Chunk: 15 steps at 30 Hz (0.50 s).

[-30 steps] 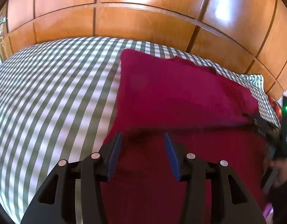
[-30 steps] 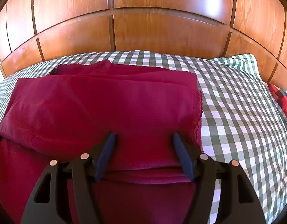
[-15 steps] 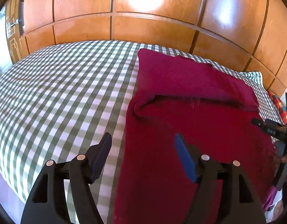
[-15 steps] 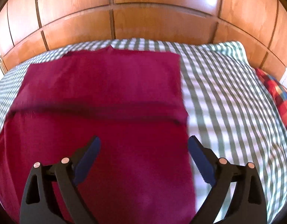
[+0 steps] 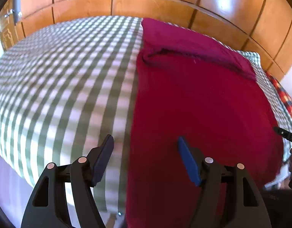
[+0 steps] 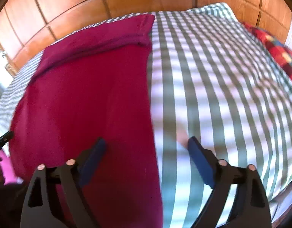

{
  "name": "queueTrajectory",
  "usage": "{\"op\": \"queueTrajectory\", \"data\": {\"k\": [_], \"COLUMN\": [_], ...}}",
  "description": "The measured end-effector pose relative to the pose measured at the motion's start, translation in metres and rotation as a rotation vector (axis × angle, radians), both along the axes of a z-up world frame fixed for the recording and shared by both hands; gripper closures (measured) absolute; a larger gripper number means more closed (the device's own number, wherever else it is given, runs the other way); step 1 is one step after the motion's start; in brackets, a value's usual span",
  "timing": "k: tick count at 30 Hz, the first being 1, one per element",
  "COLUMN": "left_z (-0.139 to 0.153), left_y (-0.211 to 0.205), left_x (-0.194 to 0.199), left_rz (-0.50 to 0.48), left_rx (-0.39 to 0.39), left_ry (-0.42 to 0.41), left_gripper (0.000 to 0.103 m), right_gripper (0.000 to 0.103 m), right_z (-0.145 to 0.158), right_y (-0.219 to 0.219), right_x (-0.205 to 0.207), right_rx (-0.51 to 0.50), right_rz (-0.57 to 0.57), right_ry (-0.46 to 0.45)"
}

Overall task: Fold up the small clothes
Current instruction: 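Open both grippers and withdraw from the folded sweater, then grasp the end of the sweater strip with both grippers and lift it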

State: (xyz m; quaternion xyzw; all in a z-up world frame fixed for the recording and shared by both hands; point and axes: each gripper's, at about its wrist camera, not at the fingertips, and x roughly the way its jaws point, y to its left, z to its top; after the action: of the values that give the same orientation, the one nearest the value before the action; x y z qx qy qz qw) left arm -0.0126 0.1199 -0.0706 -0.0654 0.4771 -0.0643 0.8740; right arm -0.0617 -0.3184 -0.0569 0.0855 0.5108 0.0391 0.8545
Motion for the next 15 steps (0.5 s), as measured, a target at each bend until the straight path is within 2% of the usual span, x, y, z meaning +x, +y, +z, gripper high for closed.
{"op": "queueTrajectory", "data": {"k": [2,6,9,11,12,13,15], "left_z": [-0.001,-0.004,-0.01,-0.013,-0.013,-0.012,-0.005], "left_y": [0.0,-0.009,-0.009,-0.006,-0.004,-0.002,0.005], "left_x": [-0.008,-0.026,-0.038,-0.04,-0.042,-0.042,-0.042], "left_rz": [-0.028,-0.118,-0.149,-0.152,-0.147,-0.146,-0.144], "left_rx": [-0.039,-0.073,-0.102,-0.118,-0.132,-0.152,-0.232], "left_ry": [0.022,0.065,0.102,0.113,0.117,0.119,0.11], "left_gripper": [0.035,0.044,0.058,0.075,0.081,0.093,0.095], "right_gripper": [0.032,0.049,0.059,0.064,0.072,0.085,0.092], "right_z": [0.001,-0.004,-0.01,-0.012,-0.013,-0.013,-0.006], "right_y": [-0.002,0.002,0.007,0.01,0.01,0.012,0.016], "right_x": [-0.013,-0.043,-0.056,-0.06,-0.06,-0.06,-0.055], "right_rx": [0.035,0.06,0.065,0.068,0.075,0.087,0.111], "right_rz": [0.015,0.072,0.097,0.102,0.106,0.113,0.133], "right_ry": [0.024,0.094,0.121,0.126,0.131,0.134,0.124]}}
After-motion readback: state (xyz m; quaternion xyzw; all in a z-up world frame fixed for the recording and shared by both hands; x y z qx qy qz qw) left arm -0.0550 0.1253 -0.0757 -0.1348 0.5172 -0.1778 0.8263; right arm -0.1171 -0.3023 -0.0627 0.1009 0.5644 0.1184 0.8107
